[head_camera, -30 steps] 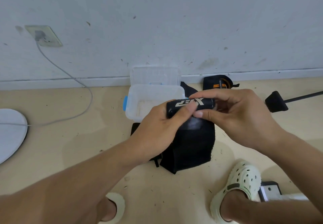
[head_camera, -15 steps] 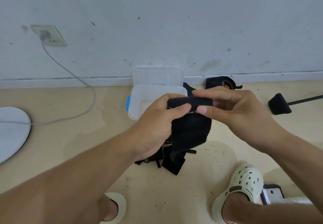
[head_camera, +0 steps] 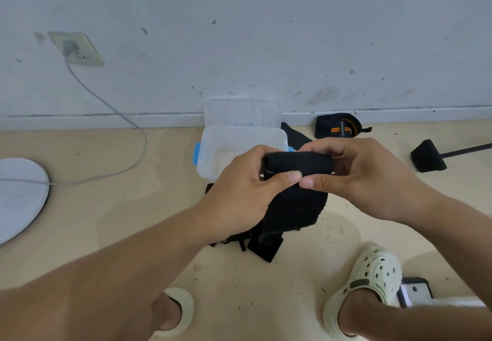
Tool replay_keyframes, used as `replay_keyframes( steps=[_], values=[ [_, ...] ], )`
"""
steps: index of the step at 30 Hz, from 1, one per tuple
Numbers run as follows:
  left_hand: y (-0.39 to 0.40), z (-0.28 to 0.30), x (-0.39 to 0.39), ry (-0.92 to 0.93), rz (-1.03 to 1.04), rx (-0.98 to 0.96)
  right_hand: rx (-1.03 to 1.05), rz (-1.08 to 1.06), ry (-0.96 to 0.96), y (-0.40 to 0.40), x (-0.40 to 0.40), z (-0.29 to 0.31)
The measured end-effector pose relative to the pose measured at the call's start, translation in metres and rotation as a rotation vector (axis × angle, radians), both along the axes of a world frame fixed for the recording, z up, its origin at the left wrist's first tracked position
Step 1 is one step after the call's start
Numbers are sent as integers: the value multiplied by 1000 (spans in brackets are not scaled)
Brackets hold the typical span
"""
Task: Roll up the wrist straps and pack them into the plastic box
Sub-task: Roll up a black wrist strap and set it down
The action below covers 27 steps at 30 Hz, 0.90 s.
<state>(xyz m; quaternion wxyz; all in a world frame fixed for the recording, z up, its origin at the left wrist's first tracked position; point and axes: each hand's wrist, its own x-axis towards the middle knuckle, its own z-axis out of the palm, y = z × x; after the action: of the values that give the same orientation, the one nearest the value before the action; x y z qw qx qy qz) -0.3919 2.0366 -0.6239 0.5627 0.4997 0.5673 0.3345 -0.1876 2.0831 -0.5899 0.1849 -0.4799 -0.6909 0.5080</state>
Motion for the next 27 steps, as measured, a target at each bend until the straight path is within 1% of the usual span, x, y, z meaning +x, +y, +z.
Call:
replay_keyframes(
  steps=[3,4,6,9,11,12,13,16,17,19,23,25,27],
  values=[
    [-2,-1,4,-59,24,-38,141,14,-128,-1,2,-2],
    [-2,-2,5,-76,29,-49,196,19,-144,-2,1,-3],
    [-1,-1,7,-113,31,-72,303,24,-119,-4,1,-6],
    [1,4,9,-275,93,-189,460,-6,-92,-8,0,-14],
    [2,6,11,-317,122,-224,513,-53,-62,-12,-2,-20],
    [3,5,12,-309,130,-216,501,-80,-44,-13,-2,-23],
    [3,5,12,-295,131,-203,443,-107,-12,-13,-3,-25],
    [5,1,9,-292,133,-154,104,-155,188,-7,-2,-20],
    [5,1,8,-304,134,-142,56,-155,231,-5,0,-17],
    [6,4,6,-334,112,-133,90,-156,246,-3,0,-15],
    [6,9,6,-440,104,-206,320,-183,237,-9,-7,-18],
    [7,11,8,-448,121,-260,345,-226,228,-10,-5,-21],
    [6,10,9,-419,150,-261,326,-204,190,-9,-5,-20]
  ],
)
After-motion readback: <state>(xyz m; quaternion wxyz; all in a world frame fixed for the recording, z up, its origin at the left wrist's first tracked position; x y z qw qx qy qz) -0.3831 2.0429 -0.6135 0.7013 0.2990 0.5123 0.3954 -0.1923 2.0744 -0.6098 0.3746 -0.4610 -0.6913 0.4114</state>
